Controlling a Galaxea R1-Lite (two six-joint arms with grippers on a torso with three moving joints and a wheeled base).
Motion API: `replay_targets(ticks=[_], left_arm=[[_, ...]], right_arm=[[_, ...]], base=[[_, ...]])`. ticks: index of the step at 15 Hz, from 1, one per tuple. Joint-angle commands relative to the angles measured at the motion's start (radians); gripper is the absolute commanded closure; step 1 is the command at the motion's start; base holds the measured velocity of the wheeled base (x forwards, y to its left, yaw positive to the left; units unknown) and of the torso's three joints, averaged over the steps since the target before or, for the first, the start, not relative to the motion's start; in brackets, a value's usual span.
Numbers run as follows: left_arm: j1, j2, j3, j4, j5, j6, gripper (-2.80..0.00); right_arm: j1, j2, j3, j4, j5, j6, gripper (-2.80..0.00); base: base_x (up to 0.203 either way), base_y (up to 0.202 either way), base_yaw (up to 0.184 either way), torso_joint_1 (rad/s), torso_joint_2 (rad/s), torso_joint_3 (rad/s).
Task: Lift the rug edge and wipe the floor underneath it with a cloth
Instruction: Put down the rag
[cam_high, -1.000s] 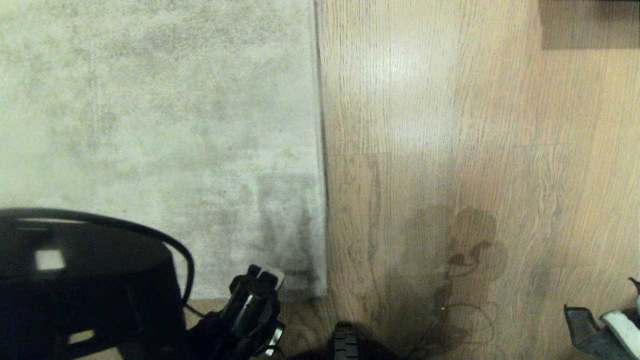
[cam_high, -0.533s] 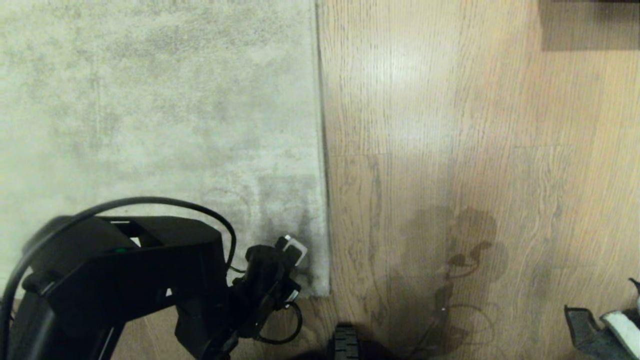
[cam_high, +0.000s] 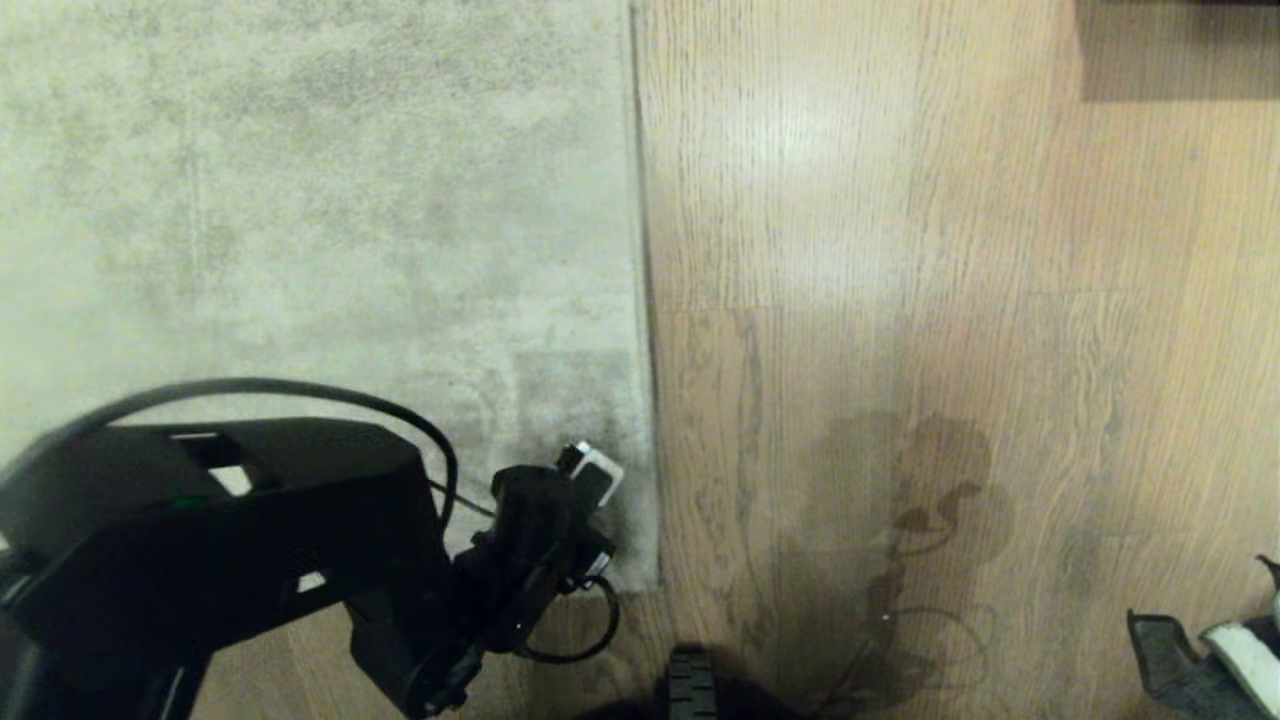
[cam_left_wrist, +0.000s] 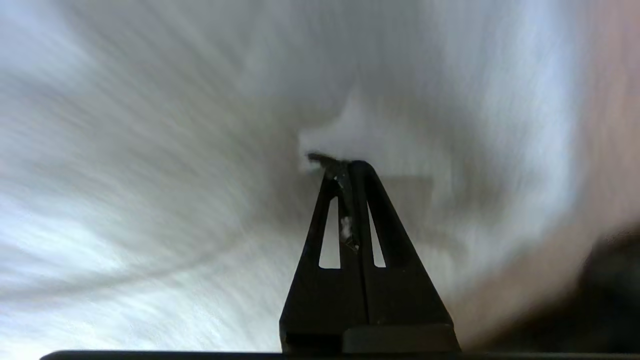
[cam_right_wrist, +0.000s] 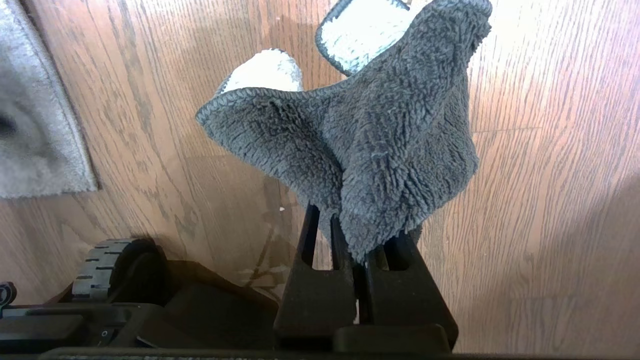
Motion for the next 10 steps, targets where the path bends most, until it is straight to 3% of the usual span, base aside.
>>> replay_targets(ticks=[1, 6, 8, 10], left_arm=[[-0.008, -0.2, 0.035, 0.058, 0.013, -0.024, 0.0], [0.061, -0.756, 0.128, 0.366, 0.018, -0.073, 0.0], [0.13, -1.012, 0.218, 0.495, 0.017, -0.08, 0.0], [0.247, -1.287, 0.339, 0.602, -0.011, -0.084, 0.0]], right_arm=[[0.0, 0.002, 0.0, 0.0, 0.0, 0.0, 0.0], [0.0, 0.002, 0.0, 0.0, 0.0, 0.0, 0.0], [0.0, 0.002, 0.0, 0.0, 0.0, 0.0, 0.0], [0.0, 0.002, 0.0, 0.0, 0.0, 0.0, 0.0]], base=[[0.0, 0.0, 0.0, 0.0, 0.0, 0.0], [0.0, 0.0, 0.0, 0.0, 0.0, 0.0], [0.0, 0.0, 0.0, 0.0, 0.0, 0.0], [0.0, 0.0, 0.0, 0.0, 0.0, 0.0]])
